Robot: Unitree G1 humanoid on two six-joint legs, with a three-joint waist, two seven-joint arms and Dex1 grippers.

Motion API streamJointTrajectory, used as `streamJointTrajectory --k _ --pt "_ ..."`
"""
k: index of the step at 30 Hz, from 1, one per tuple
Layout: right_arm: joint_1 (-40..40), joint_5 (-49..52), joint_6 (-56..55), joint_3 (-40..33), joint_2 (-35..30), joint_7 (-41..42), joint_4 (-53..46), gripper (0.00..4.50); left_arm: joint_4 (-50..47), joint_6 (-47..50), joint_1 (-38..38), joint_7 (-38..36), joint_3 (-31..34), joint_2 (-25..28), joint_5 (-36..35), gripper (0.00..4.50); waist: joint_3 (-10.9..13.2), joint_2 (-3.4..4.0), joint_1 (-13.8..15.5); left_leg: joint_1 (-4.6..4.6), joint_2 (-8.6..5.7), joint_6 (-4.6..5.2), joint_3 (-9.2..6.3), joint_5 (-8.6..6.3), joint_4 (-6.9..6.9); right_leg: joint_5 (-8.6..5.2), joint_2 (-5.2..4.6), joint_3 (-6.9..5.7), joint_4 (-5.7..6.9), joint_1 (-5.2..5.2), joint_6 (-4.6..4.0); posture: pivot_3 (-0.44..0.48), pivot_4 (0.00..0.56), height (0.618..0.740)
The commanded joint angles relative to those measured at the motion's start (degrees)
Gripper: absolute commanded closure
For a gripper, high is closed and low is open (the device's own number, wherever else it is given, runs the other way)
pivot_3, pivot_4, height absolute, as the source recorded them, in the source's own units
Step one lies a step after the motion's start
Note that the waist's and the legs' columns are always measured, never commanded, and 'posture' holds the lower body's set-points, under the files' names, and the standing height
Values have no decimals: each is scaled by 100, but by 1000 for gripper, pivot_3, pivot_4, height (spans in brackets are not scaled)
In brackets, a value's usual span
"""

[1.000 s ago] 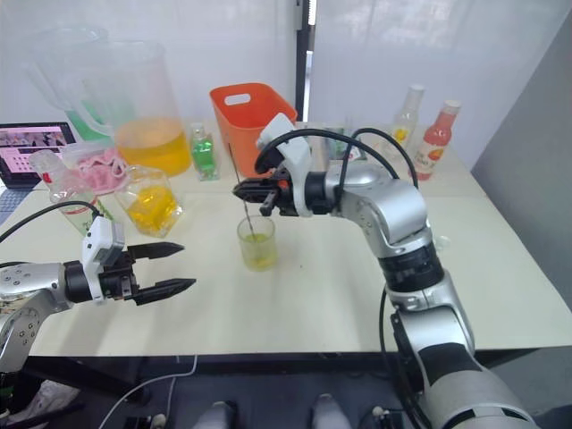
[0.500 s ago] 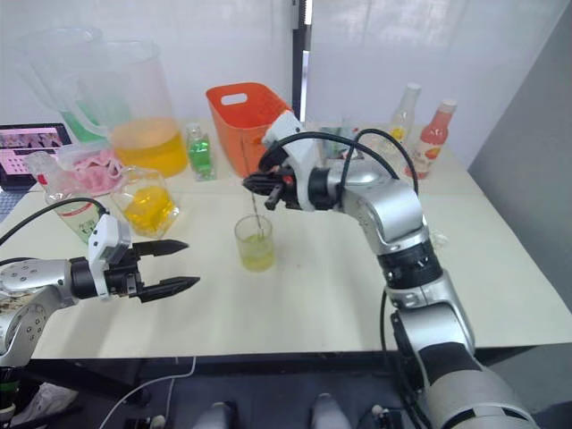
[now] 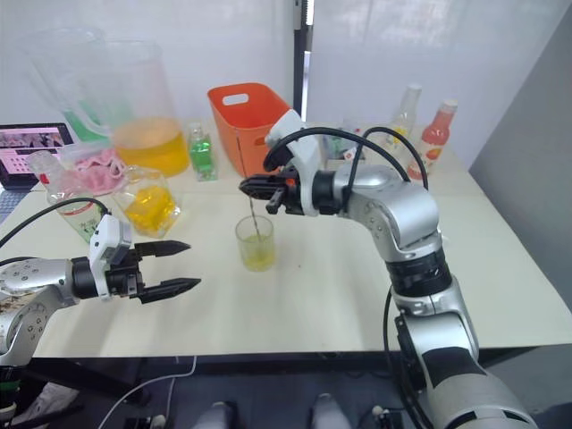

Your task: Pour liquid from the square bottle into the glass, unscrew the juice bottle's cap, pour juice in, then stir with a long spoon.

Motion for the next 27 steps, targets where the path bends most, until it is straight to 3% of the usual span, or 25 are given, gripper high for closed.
streamJointTrajectory --k 1,19,27 --pt "-225 180 -42 -337 -18 -79 -134 4500 -50 -129 -105 -32 56 -27 -40 70 0 0 1 0 0 0 -1 0 -1 0 0 0 0 0 0 0 150 717" --pt "-243 359 111 -543 -119 -243 -205 4500 252 -376 -275 -156 -136 -40 194 70 0 0 12 0 0 0 -1 0 1 0 0 0 -1 2 0 0 150 717" --pt "-481 1083 633 -1477 -189 -626 -33 4500 315 -434 -308 -142 -176 -140 279 70 0 0 24 -1 0 0 -1 0 2 0 0 0 -1 3 0 0 150 717"
